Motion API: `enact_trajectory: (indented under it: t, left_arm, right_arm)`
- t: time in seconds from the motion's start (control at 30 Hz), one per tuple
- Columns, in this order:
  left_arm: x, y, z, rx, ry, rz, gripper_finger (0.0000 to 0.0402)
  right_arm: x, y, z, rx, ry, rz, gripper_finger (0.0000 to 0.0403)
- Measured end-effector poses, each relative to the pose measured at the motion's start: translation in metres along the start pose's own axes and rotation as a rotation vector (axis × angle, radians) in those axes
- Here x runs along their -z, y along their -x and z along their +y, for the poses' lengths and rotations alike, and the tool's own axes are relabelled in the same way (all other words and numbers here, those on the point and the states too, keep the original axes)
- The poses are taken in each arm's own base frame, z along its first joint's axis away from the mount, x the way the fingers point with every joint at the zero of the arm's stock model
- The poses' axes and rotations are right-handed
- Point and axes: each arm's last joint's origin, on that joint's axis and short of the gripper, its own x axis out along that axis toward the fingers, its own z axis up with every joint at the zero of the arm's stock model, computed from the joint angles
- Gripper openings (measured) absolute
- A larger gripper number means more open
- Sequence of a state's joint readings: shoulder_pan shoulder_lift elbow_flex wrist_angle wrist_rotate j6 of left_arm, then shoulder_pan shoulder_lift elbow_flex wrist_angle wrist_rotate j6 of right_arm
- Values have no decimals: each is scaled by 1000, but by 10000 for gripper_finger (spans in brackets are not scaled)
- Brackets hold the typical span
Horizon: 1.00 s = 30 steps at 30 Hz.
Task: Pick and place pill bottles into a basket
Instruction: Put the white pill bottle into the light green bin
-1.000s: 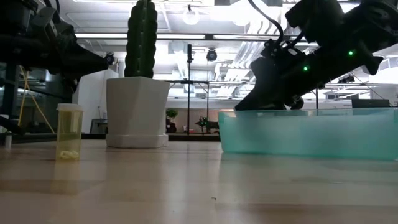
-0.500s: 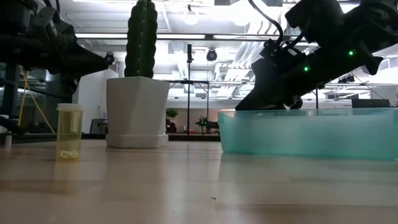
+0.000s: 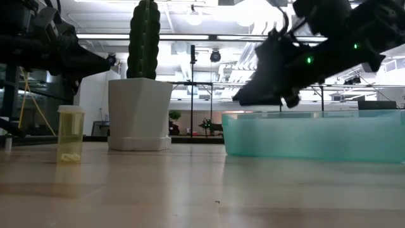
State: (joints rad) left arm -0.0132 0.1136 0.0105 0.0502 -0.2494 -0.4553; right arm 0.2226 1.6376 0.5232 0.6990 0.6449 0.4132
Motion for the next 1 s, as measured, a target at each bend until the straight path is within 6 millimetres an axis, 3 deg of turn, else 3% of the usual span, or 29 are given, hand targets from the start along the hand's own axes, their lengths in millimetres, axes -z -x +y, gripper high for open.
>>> enact_trajectory:
  t: [0.3, 0.47, 0.6, 0.83, 1.0]
  left_arm:
    - [0, 0, 0, 1, 0, -1, 97]
    - [0, 0, 0, 2, 0, -1, 97]
    - [0, 0, 0, 3, 0, 0, 97]
    - [0, 0, 0, 3, -1, 0, 97]
    - [0, 0, 0, 2, -1, 1, 97]
  right_arm:
    - [-37, 18, 2, -206, -48, -51, 163]
    - [-74, 46, -2, -356, -41, -147, 143]
    - [-98, 75, -20, -397, 3, -159, 105]
    - [-108, 119, -58, -306, 50, -84, 9]
    - [-112, 140, -69, -340, 47, -108, 21]
